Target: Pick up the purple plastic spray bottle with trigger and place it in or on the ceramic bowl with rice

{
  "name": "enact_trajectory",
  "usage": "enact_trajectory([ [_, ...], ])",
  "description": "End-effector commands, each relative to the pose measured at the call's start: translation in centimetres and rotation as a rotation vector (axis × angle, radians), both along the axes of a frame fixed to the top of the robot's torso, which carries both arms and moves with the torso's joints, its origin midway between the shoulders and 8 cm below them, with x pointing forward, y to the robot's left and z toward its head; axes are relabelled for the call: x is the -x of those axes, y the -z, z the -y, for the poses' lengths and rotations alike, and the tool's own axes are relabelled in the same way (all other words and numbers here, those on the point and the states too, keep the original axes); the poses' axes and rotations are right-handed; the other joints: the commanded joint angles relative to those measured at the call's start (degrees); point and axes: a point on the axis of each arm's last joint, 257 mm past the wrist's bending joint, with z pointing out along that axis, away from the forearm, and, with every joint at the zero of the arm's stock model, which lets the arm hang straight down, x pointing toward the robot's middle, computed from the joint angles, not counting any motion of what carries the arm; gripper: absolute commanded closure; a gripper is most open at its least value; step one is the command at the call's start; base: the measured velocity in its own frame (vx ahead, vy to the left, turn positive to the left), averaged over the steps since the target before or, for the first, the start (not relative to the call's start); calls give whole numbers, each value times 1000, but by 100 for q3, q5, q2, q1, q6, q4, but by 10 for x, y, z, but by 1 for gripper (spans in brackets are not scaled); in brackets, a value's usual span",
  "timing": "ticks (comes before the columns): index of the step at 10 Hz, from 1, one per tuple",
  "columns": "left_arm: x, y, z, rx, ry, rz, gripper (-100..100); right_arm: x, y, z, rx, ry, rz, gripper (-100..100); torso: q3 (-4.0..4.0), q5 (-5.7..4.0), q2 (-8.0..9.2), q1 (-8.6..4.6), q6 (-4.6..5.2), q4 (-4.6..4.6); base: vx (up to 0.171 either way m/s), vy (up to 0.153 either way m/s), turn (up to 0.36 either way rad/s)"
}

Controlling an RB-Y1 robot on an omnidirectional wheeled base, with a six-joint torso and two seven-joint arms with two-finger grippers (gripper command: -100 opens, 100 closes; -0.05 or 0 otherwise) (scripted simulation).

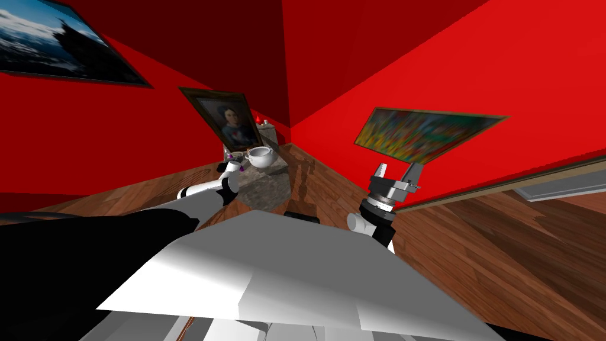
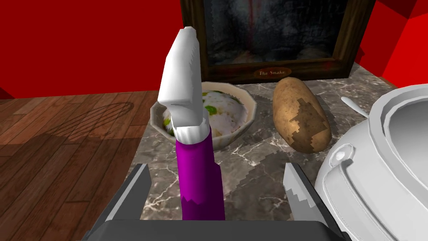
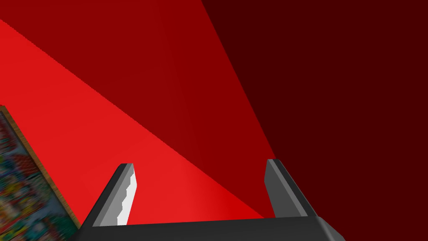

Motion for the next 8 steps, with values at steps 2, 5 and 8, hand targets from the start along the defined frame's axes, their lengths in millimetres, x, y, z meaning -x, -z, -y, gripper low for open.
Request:
enact_trajectory([
  [2, 20, 11, -17, 20, -1, -37, -100, 0, 0, 0, 0, 0, 0, 0, 7, 4, 12, 18, 0, 3, 28, -40, 16],
  [5, 14, 15, -11, 35, 25, -40, -100, 0, 0, 0, 0, 0, 0, 0, 0, 1, 0, 0, 2, 0, 35, -58, 16],
  [8, 21, 8, -18, 33, -1, -17, 100, 0, 0, 0, 0, 0, 0, 0, 8, 6, 13, 22, -1, 3, 0, 0, 4],
])
